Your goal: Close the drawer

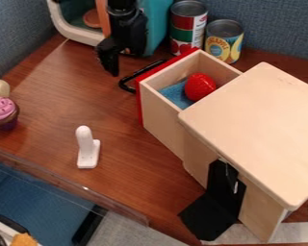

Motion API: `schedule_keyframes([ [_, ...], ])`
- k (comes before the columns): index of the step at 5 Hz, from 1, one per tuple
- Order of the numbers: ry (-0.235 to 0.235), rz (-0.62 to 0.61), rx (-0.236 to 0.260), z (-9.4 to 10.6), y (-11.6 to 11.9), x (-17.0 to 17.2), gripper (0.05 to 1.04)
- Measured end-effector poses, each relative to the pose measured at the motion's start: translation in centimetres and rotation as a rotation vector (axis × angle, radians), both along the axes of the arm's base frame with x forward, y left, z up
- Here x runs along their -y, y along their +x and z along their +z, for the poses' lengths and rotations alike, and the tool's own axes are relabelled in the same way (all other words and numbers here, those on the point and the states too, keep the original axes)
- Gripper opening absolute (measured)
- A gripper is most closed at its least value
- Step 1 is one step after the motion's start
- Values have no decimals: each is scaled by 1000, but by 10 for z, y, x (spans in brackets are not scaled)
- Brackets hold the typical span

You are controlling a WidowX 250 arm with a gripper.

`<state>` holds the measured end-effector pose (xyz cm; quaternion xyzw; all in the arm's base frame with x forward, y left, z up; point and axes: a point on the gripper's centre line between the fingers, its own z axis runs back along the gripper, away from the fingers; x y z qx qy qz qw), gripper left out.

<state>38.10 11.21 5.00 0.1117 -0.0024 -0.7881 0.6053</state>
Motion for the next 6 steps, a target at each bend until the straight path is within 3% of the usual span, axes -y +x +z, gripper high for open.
schedule_keyframes([
  [1,-17,-2,-25,-9,-1,2,1000],
  [2,-101,-21,-54,-16,3,11,1000],
  [4,-140,-29,-70,-23,1,22,1000],
  [5,-151,-57,-100,-34,-7,40,1000],
  [6,-155,-99,-100,-36,-15,59,1000],
])
